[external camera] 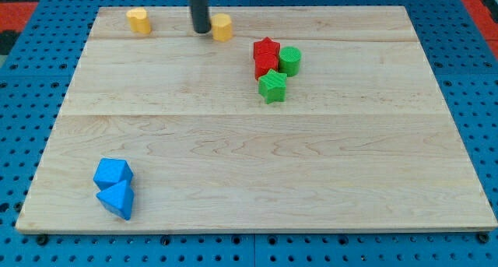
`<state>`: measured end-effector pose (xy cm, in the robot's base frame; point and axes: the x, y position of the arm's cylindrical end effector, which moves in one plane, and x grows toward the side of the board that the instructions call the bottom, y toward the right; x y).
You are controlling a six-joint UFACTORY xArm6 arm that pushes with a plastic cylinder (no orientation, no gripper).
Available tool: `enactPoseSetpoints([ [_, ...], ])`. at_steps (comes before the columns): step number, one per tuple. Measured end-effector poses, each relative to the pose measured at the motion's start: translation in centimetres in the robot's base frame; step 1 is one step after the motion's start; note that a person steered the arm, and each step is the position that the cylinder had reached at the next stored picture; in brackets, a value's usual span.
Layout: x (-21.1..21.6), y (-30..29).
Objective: Move the blue triangle towards the top center
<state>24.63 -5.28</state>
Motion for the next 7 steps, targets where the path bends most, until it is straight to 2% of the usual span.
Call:
enactPoseSetpoints([
  [1, 0.0, 6.2],
  [2, 0.3, 4.0],
  [3, 0.5, -0.8],
  [4, 2.7, -5.2],
  [5, 6.6, -9.9],
  [7, 11.5, -20.2],
])
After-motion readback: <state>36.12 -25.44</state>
